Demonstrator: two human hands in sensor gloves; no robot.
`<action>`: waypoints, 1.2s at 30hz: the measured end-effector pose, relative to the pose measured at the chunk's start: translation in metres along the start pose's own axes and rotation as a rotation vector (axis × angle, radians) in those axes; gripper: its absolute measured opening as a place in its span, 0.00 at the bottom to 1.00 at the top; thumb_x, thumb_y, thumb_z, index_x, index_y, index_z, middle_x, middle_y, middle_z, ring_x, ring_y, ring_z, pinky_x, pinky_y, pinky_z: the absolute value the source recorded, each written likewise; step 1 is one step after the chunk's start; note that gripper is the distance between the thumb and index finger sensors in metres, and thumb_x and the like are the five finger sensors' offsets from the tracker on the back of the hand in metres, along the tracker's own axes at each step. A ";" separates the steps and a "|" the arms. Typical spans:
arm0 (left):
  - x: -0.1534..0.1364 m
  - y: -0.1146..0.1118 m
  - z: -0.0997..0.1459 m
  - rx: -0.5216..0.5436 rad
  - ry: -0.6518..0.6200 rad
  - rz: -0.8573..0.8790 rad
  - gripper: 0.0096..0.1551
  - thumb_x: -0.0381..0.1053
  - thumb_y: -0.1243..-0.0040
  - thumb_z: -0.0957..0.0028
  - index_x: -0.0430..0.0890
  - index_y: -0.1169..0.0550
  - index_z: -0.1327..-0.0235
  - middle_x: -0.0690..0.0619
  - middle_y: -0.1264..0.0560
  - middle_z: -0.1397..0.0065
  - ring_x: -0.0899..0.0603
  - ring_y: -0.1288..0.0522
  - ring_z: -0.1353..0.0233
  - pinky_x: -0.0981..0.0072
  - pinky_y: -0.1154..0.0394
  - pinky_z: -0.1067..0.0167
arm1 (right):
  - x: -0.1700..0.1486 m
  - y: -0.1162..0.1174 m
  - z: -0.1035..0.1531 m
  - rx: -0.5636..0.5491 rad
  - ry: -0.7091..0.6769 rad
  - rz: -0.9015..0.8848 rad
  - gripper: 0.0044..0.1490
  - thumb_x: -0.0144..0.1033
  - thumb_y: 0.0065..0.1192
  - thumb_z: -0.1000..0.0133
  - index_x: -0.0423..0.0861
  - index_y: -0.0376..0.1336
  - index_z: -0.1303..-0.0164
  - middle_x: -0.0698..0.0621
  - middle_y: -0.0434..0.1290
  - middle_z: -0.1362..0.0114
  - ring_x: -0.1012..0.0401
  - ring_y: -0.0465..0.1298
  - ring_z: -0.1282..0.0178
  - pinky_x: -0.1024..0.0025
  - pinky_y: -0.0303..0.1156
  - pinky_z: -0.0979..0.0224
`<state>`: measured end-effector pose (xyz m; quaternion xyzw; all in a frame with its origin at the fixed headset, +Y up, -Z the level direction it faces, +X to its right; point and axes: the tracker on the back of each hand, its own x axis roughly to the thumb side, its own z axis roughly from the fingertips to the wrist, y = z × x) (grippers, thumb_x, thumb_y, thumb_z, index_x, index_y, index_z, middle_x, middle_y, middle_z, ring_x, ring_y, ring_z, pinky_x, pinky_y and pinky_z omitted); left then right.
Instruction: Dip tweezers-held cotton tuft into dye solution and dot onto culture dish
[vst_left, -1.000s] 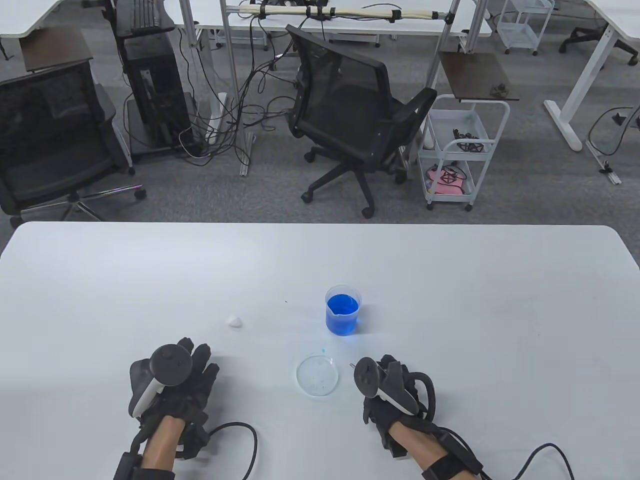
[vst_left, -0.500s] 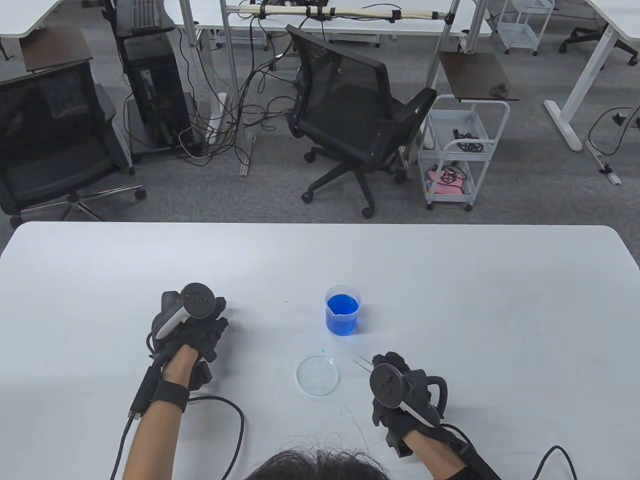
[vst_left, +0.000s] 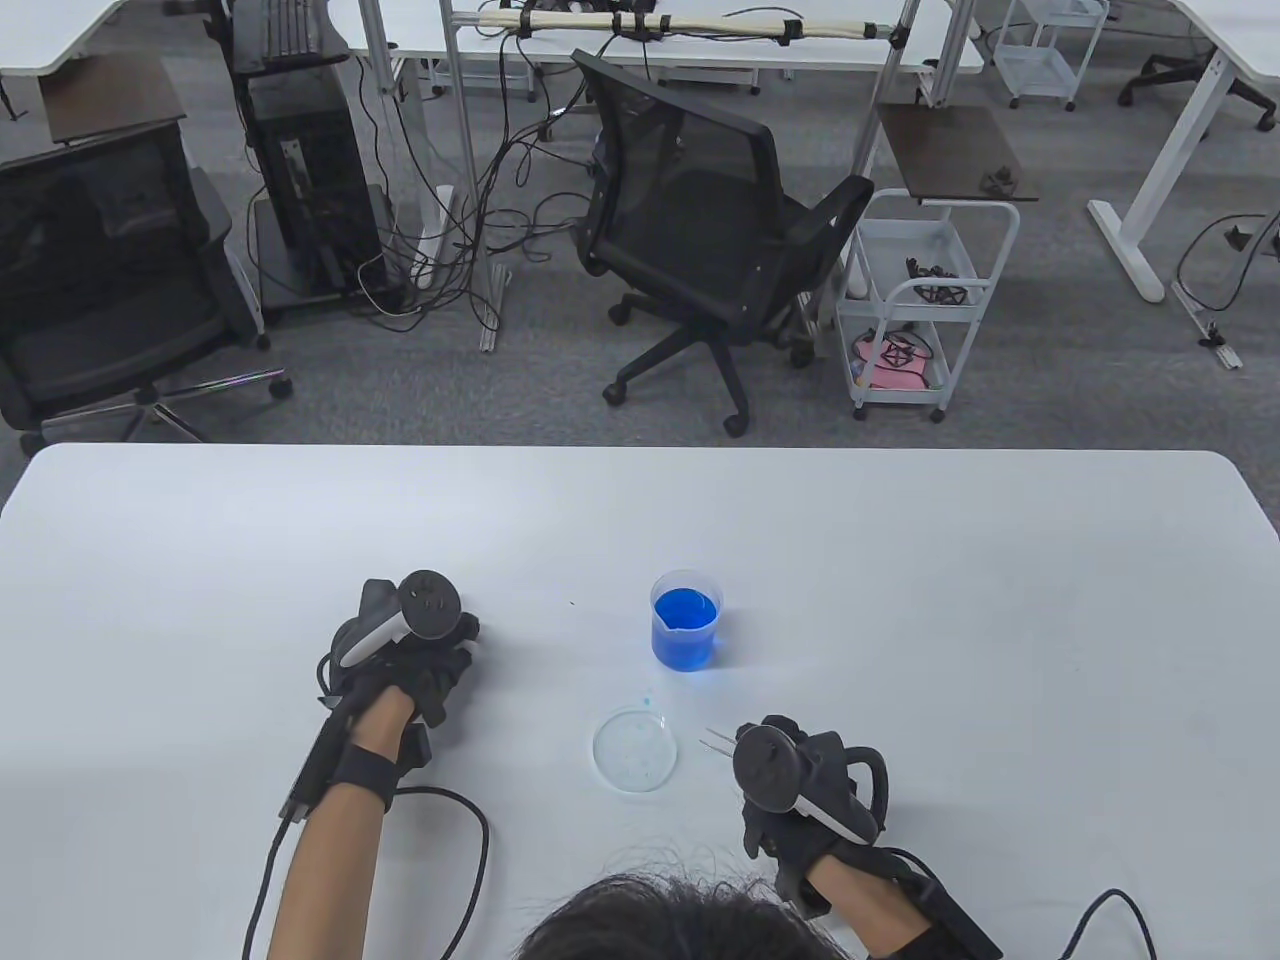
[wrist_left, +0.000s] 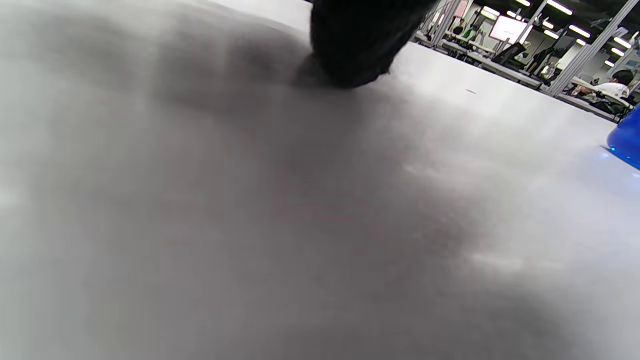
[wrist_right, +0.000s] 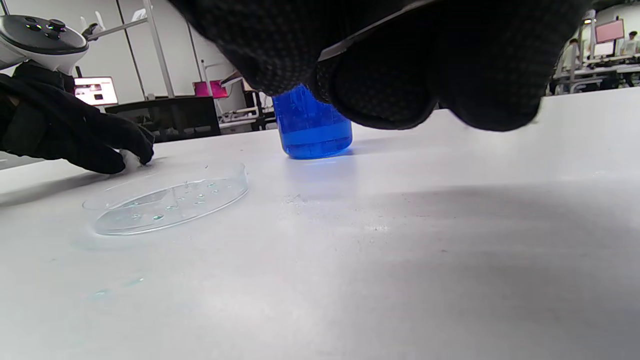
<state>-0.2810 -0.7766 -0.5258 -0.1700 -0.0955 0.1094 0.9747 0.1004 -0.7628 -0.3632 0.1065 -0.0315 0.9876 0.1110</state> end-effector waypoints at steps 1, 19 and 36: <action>0.001 -0.001 0.004 0.014 -0.003 -0.002 0.21 0.43 0.37 0.38 0.47 0.28 0.32 0.37 0.54 0.13 0.25 0.60 0.19 0.21 0.61 0.33 | 0.000 0.000 0.000 0.002 -0.004 -0.005 0.34 0.35 0.67 0.56 0.35 0.70 0.41 0.32 0.71 0.34 0.58 0.81 0.55 0.63 0.85 0.56; 0.085 -0.008 0.140 0.210 -0.468 0.324 0.22 0.44 0.36 0.39 0.37 0.24 0.35 0.33 0.43 0.15 0.23 0.55 0.20 0.21 0.57 0.33 | 0.044 -0.019 0.034 -0.146 -0.233 -0.174 0.31 0.39 0.72 0.58 0.36 0.76 0.48 0.34 0.77 0.39 0.59 0.84 0.60 0.65 0.87 0.61; 0.135 -0.046 0.161 0.188 -0.648 0.292 0.23 0.44 0.35 0.41 0.35 0.23 0.37 0.32 0.40 0.16 0.22 0.52 0.20 0.21 0.55 0.33 | 0.060 -0.011 0.039 -0.066 -0.270 -0.329 0.30 0.39 0.72 0.58 0.37 0.77 0.51 0.33 0.78 0.41 0.60 0.85 0.62 0.65 0.88 0.62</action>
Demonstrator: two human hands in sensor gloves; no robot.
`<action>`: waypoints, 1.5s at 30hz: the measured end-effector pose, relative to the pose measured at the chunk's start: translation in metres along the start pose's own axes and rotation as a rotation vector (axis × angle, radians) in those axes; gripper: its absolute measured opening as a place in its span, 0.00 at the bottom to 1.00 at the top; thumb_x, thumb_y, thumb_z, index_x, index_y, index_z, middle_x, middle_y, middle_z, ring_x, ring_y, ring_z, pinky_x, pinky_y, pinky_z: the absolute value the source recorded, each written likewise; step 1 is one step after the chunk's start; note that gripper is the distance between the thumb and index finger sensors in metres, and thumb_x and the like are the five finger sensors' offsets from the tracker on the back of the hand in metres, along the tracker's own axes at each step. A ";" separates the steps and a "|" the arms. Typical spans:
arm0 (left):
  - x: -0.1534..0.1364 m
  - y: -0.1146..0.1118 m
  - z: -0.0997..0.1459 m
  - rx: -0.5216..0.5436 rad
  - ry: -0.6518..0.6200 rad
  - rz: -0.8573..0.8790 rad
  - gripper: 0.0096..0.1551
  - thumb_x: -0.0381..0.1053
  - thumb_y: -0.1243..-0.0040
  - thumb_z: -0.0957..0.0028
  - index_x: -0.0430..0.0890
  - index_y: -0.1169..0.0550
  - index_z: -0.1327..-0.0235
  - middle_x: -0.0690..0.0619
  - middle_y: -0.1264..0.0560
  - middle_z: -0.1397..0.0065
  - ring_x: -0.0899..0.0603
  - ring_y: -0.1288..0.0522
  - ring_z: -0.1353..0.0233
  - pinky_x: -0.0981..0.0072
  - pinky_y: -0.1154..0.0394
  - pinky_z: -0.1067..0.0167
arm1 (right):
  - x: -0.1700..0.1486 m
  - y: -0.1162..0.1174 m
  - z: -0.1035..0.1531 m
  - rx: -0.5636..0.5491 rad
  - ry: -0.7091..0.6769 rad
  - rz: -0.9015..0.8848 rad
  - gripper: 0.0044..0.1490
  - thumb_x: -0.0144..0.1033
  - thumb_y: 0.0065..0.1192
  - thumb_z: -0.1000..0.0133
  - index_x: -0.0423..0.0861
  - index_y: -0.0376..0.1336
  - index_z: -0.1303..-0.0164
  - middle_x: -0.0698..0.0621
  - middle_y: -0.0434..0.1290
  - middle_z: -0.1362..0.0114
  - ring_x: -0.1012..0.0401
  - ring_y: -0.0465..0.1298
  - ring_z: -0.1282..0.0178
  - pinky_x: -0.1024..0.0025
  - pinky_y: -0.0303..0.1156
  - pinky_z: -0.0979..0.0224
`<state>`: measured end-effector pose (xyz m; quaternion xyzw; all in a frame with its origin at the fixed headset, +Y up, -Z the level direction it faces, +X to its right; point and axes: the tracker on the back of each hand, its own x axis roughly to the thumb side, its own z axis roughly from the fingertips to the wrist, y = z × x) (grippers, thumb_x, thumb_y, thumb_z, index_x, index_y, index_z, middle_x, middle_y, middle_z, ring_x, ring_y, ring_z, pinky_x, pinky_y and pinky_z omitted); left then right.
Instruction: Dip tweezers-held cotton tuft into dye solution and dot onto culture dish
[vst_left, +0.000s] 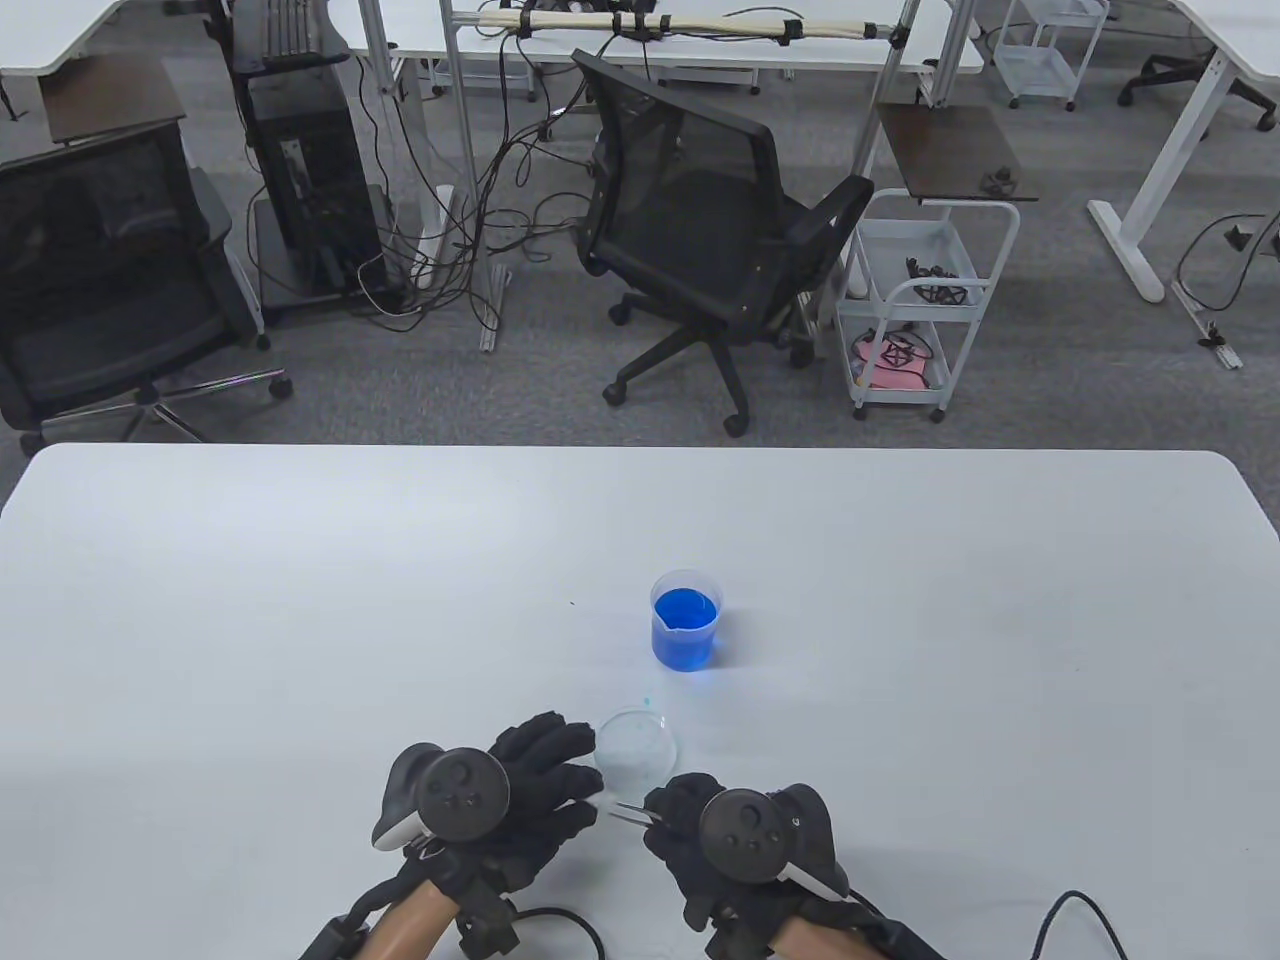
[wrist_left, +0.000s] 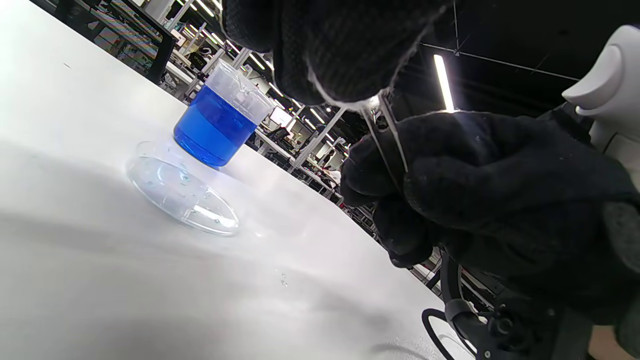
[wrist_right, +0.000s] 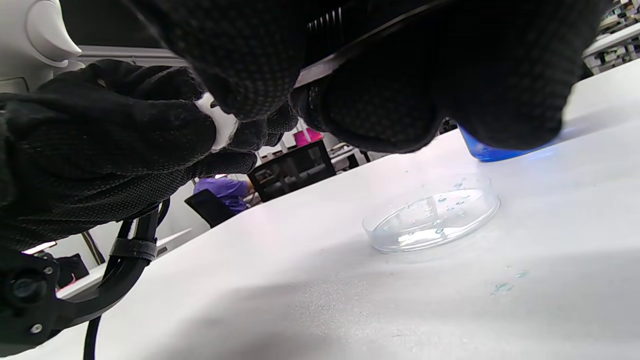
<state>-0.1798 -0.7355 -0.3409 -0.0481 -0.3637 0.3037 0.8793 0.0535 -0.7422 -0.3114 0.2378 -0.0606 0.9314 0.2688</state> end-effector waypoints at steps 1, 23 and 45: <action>0.001 -0.001 0.000 -0.002 0.001 0.001 0.23 0.44 0.35 0.41 0.35 0.23 0.37 0.33 0.40 0.16 0.22 0.52 0.20 0.21 0.55 0.33 | 0.000 0.000 0.000 -0.004 -0.004 -0.004 0.29 0.39 0.72 0.59 0.37 0.78 0.52 0.33 0.79 0.42 0.60 0.85 0.62 0.66 0.88 0.63; -0.006 0.000 0.001 -0.021 -0.016 0.080 0.20 0.44 0.33 0.44 0.42 0.16 0.41 0.37 0.31 0.19 0.22 0.49 0.19 0.17 0.55 0.34 | 0.001 -0.006 0.001 -0.035 -0.007 -0.013 0.24 0.35 0.74 0.65 0.34 0.83 0.68 0.35 0.84 0.54 0.60 0.83 0.73 0.67 0.84 0.74; -0.094 0.054 -0.016 0.016 0.417 -0.103 0.22 0.39 0.39 0.40 0.33 0.22 0.35 0.30 0.32 0.20 0.21 0.49 0.21 0.18 0.55 0.34 | -0.028 -0.023 -0.004 -0.091 0.070 0.003 0.25 0.35 0.74 0.66 0.34 0.83 0.68 0.35 0.84 0.55 0.60 0.83 0.73 0.66 0.84 0.73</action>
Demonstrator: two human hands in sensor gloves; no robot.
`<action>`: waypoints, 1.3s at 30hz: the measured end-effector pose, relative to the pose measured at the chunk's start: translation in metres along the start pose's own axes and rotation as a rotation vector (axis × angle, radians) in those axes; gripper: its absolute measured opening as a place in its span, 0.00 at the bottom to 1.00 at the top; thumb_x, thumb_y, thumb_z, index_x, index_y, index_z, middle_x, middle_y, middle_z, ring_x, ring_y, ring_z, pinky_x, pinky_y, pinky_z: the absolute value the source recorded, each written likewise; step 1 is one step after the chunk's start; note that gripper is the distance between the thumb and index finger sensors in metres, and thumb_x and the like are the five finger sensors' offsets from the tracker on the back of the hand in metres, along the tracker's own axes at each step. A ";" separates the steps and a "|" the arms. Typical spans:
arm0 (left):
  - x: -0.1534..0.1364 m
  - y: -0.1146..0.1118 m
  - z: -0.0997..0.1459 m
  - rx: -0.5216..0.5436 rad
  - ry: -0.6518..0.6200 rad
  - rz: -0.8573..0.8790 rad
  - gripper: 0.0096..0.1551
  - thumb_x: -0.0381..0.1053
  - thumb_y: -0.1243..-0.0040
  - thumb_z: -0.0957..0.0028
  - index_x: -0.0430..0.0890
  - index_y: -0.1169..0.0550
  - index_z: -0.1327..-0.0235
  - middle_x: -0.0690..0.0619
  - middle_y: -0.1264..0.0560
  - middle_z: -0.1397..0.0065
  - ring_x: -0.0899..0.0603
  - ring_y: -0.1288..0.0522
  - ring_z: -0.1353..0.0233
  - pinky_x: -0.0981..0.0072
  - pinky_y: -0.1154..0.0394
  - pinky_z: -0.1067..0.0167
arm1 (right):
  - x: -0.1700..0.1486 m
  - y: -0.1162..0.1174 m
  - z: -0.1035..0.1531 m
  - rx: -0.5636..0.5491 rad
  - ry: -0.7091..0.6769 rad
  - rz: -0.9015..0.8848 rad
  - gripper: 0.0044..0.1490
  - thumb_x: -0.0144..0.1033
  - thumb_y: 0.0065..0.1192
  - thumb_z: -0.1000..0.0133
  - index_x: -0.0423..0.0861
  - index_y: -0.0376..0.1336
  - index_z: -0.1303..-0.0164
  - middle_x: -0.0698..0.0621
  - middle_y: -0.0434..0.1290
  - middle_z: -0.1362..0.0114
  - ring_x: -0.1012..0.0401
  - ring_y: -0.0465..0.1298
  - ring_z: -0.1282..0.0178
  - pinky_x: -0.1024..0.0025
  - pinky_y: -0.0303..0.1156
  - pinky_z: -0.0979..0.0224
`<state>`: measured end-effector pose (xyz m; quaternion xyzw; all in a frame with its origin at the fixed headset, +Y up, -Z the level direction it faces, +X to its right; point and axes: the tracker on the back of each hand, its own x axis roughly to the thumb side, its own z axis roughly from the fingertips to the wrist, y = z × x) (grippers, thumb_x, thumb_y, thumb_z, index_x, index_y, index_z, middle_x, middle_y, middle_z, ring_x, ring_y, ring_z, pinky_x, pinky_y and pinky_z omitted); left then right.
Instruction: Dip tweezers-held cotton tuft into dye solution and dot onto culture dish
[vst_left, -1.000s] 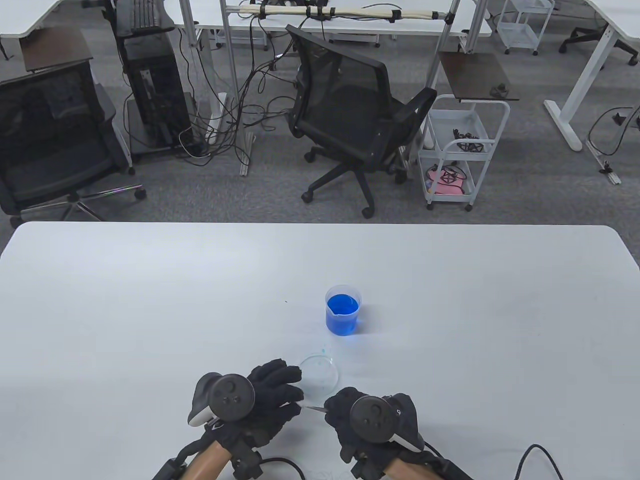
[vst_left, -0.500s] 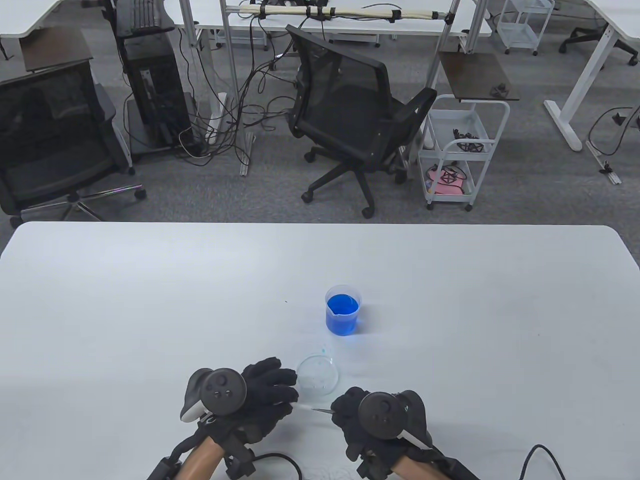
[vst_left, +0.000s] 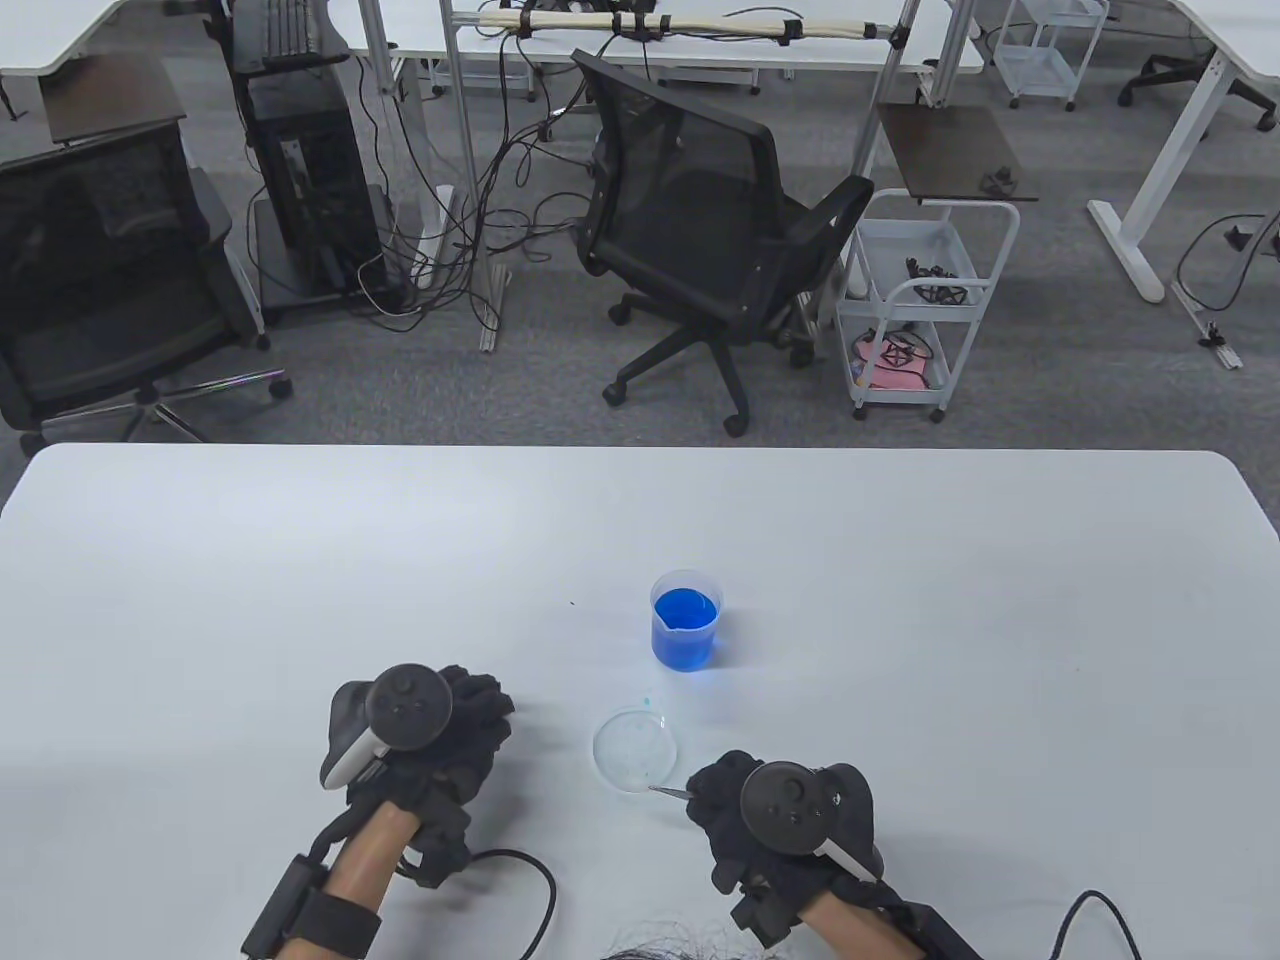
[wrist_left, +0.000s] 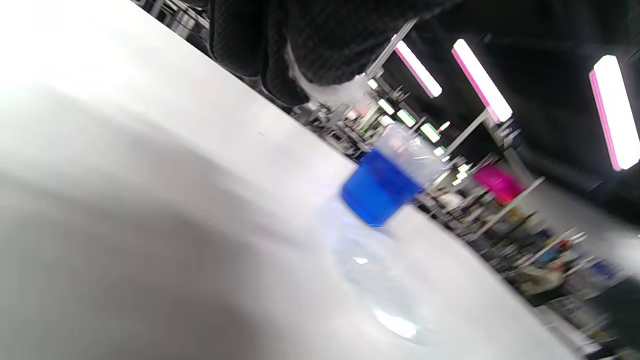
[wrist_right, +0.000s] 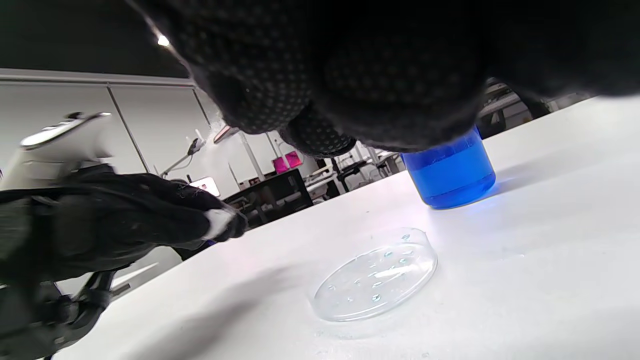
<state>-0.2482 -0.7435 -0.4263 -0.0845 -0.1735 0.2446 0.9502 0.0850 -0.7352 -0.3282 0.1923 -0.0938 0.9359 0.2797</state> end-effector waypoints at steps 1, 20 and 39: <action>-0.004 0.002 -0.013 -0.021 0.026 -0.060 0.22 0.39 0.39 0.40 0.33 0.22 0.35 0.30 0.32 0.21 0.21 0.49 0.21 0.18 0.55 0.34 | -0.001 0.000 0.000 0.004 0.002 0.004 0.25 0.35 0.74 0.66 0.34 0.83 0.68 0.35 0.84 0.55 0.60 0.83 0.73 0.66 0.84 0.73; -0.040 0.005 -0.107 -0.099 0.223 -0.429 0.27 0.44 0.31 0.43 0.39 0.29 0.35 0.35 0.36 0.20 0.24 0.50 0.20 0.21 0.55 0.32 | -0.007 0.002 -0.002 0.045 0.003 0.016 0.25 0.36 0.74 0.65 0.34 0.83 0.67 0.35 0.84 0.54 0.60 0.84 0.73 0.66 0.84 0.73; -0.035 0.024 -0.046 -0.070 0.259 -0.209 0.38 0.46 0.39 0.37 0.45 0.43 0.18 0.31 0.49 0.13 0.22 0.54 0.20 0.21 0.57 0.32 | -0.026 -0.006 -0.011 -0.036 0.072 0.116 0.25 0.36 0.75 0.65 0.34 0.83 0.67 0.35 0.84 0.54 0.60 0.84 0.73 0.66 0.84 0.73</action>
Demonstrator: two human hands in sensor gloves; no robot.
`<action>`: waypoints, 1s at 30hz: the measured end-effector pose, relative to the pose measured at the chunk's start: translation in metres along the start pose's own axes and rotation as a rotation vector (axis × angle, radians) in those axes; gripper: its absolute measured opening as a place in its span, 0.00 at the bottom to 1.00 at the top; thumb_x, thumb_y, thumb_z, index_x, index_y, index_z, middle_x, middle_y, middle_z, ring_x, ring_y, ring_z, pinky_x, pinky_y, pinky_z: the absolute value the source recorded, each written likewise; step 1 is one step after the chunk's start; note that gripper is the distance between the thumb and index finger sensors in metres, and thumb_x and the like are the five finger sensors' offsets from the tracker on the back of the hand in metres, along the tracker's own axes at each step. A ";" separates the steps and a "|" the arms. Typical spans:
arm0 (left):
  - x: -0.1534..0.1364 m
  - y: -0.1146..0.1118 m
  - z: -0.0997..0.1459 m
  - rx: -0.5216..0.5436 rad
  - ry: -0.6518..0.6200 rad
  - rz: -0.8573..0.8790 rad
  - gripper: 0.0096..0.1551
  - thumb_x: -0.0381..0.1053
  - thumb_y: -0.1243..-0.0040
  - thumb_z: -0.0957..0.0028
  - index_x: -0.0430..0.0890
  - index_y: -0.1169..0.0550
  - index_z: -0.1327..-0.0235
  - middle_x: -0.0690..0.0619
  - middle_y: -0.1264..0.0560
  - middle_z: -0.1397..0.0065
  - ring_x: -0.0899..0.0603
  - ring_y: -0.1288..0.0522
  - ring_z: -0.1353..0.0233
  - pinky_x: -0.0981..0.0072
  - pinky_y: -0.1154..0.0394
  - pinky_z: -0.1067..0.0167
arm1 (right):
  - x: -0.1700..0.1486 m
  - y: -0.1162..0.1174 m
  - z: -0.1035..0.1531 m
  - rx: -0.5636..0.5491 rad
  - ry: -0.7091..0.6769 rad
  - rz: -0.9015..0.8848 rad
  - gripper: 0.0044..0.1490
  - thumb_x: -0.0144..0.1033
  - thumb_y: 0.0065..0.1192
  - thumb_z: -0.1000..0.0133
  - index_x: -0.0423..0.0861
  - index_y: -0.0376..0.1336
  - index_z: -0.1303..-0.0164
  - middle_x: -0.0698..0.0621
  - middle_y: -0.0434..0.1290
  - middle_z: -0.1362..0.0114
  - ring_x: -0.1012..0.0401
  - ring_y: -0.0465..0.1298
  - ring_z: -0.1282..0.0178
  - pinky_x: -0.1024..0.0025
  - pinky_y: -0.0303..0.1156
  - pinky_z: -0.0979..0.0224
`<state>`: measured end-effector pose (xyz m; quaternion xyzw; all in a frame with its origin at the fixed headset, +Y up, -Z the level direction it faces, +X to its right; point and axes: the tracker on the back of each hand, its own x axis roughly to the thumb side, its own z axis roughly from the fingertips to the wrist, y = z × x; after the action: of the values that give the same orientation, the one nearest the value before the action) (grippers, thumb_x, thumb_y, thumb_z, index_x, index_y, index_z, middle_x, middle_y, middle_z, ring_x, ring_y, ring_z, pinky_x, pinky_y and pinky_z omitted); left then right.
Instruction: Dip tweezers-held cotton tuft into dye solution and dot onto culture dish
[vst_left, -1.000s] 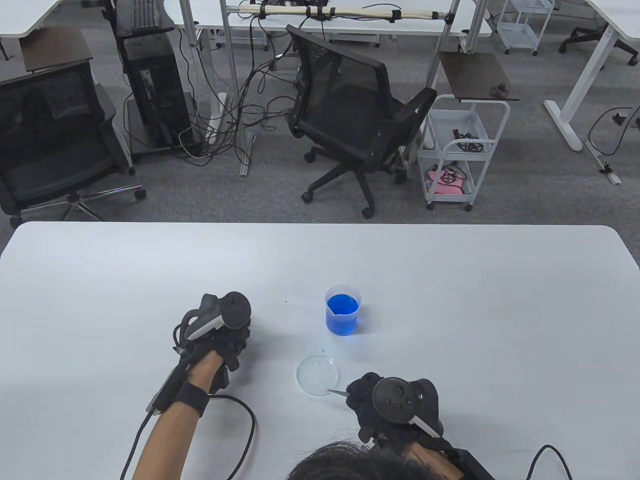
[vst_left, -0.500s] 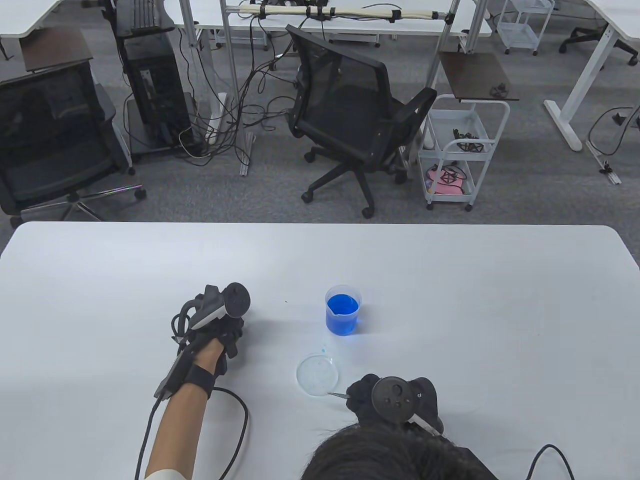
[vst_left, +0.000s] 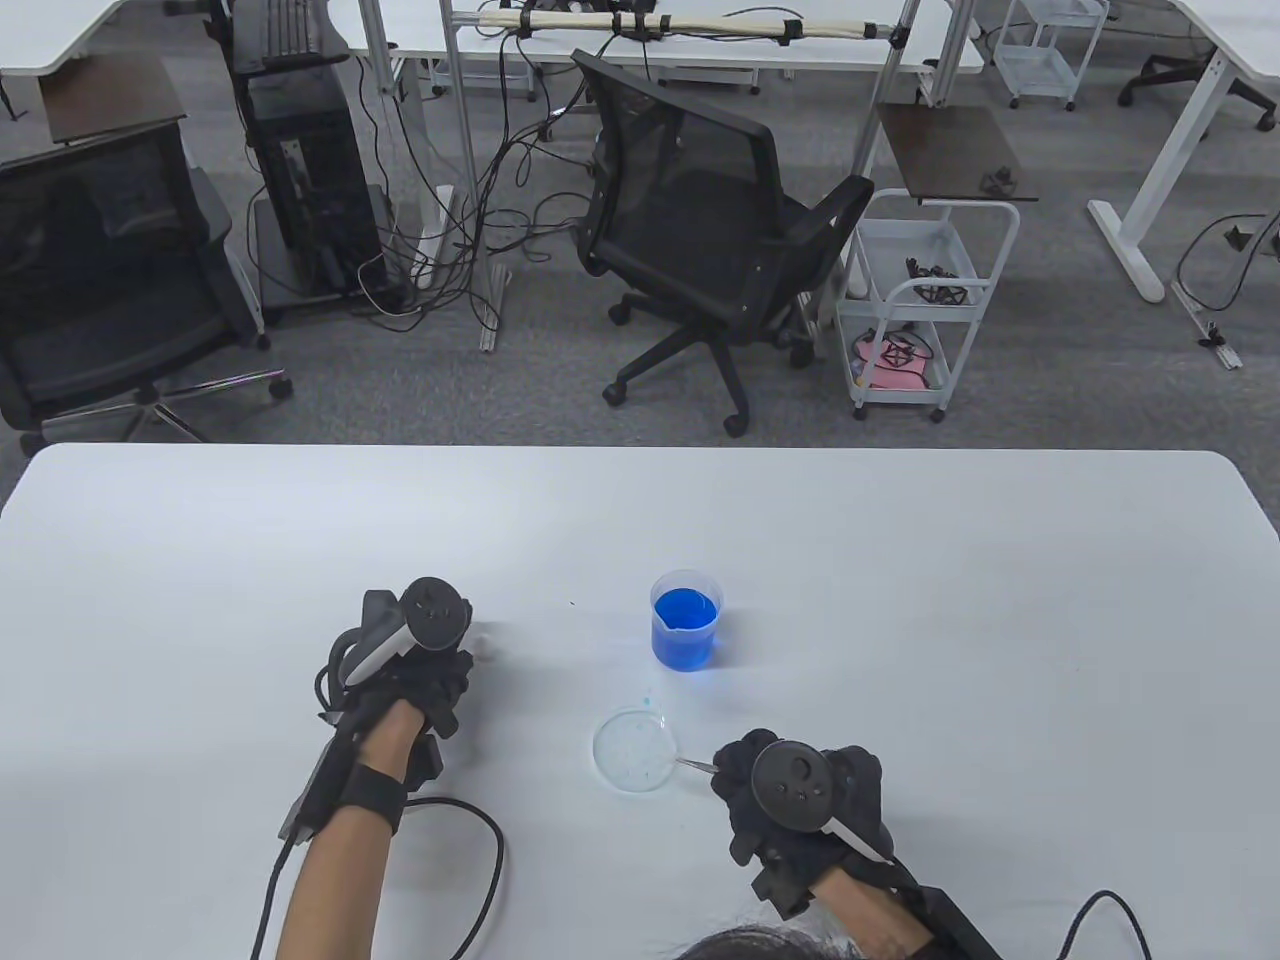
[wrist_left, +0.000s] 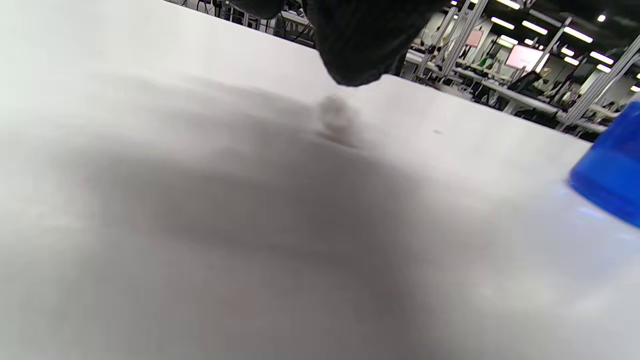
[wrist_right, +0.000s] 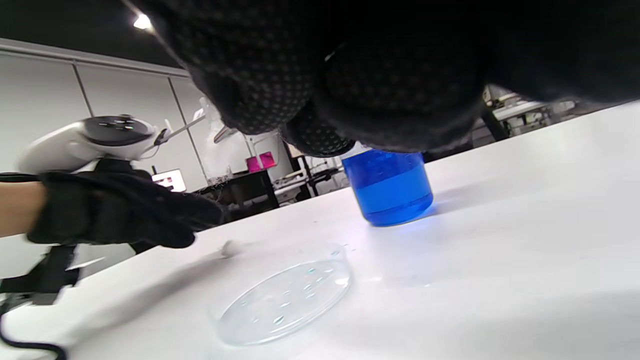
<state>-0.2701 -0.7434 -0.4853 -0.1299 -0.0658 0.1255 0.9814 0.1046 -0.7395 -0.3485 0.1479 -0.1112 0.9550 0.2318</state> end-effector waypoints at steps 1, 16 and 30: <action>0.002 0.001 0.006 0.011 -0.012 0.015 0.38 0.46 0.39 0.37 0.44 0.42 0.18 0.31 0.49 0.13 0.22 0.54 0.20 0.21 0.57 0.32 | -0.002 -0.001 -0.001 -0.006 0.006 0.002 0.25 0.36 0.75 0.65 0.34 0.83 0.67 0.35 0.84 0.54 0.60 0.84 0.73 0.66 0.84 0.73; 0.025 -0.021 0.103 0.117 -0.246 0.117 0.31 0.48 0.37 0.37 0.39 0.31 0.24 0.31 0.44 0.14 0.21 0.51 0.21 0.22 0.55 0.32 | -0.019 -0.032 -0.045 -0.044 0.137 0.060 0.25 0.35 0.76 0.65 0.33 0.84 0.68 0.34 0.84 0.54 0.59 0.84 0.73 0.65 0.84 0.73; 0.026 -0.024 0.107 0.096 -0.287 0.168 0.29 0.49 0.38 0.37 0.38 0.28 0.26 0.30 0.42 0.15 0.21 0.50 0.21 0.22 0.54 0.33 | 0.016 -0.023 -0.174 0.232 0.157 0.459 0.25 0.34 0.77 0.66 0.33 0.84 0.68 0.34 0.84 0.54 0.58 0.83 0.72 0.64 0.83 0.72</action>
<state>-0.2570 -0.7336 -0.3742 -0.0688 -0.1880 0.2275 0.9530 0.0619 -0.6641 -0.5025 0.0698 -0.0131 0.9975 -0.0014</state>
